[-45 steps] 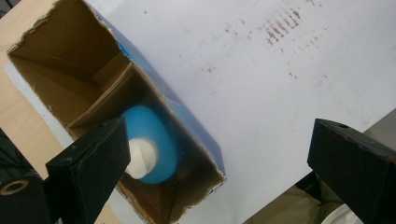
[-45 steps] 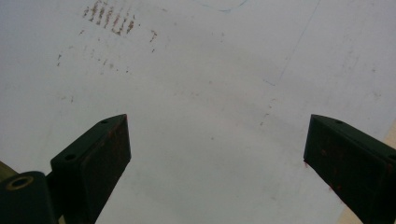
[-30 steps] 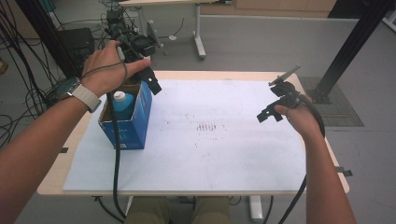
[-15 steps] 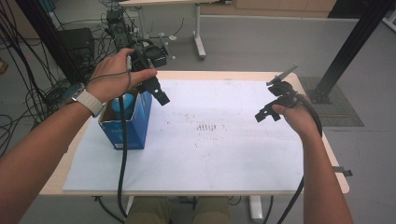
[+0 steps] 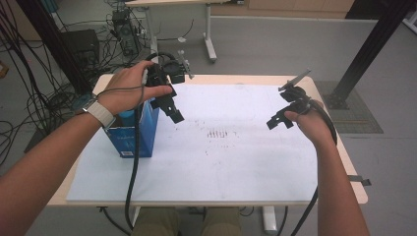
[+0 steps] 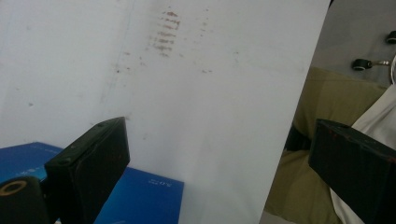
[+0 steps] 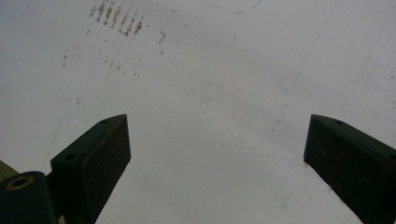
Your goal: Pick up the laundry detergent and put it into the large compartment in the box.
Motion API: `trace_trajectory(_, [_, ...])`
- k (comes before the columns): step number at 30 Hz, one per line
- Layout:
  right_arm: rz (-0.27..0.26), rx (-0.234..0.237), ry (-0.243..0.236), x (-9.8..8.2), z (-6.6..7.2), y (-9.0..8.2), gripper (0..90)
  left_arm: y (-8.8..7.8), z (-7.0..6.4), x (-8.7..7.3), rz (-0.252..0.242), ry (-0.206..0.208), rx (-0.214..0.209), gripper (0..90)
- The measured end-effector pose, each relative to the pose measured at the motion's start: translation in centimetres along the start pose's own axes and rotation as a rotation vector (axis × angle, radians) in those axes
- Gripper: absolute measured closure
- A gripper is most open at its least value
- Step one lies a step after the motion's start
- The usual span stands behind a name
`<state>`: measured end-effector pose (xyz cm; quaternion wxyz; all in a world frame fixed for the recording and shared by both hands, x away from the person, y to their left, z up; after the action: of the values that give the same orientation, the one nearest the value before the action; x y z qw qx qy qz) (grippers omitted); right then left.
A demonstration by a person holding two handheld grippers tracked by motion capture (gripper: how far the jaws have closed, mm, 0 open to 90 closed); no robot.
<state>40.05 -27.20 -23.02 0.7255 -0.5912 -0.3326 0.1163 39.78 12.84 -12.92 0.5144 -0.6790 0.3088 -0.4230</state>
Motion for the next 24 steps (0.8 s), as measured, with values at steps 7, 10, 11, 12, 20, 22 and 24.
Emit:
trace_trajectory(7, [0.001,0.001,0.004,0.0,-0.2,0.3,7.3,1.0,-0.4,0.2,0.008,0.027,-0.011,5.8])
trace_trajectory(10, [-0.002,0.004,0.003,0.0,-0.2,0.3,7.3,1.2,-0.5,0.2,0.002,0.036,-0.013,5.8])
trace_trajectory(11, [-0.002,0.004,0.003,0.0,-0.2,0.3,7.3,1.2,-0.5,0.2,0.002,0.037,-0.016,5.8])
trace_trajectory(12, [-0.001,0.003,0.003,0.0,-0.1,0.3,7.3,1.2,-0.6,0.2,-0.001,0.04,-0.017,5.8])
trace_trajectory(20, [-0.004,0.005,0.005,-0.1,-0.2,0.3,7.3,1.8,-0.7,0.4,0.012,0.046,-0.025,5.7])
trace_trajectory(22, [-0.006,0.005,0.005,-0.2,-0.2,0.3,7.3,2.0,-0.7,0.4,0.014,0.045,-0.025,5.7])
trace_trajectory(24, [-0.007,0.005,0.005,-0.2,-0.3,0.3,7.3,2.1,-0.7,0.4,0.017,0.045,-0.025,5.7])
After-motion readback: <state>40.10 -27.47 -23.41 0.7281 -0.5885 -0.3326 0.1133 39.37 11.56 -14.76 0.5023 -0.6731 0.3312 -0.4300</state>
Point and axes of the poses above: each handheld gripper's, and its own axes: y roughly forward along the jaws, x roughly out of its top, z roughly to its left, the point moved 7 cm from there along y, roughly forward along the jaws, and after that the axes turned 10 degrees about -y, right-handed, at the moved point
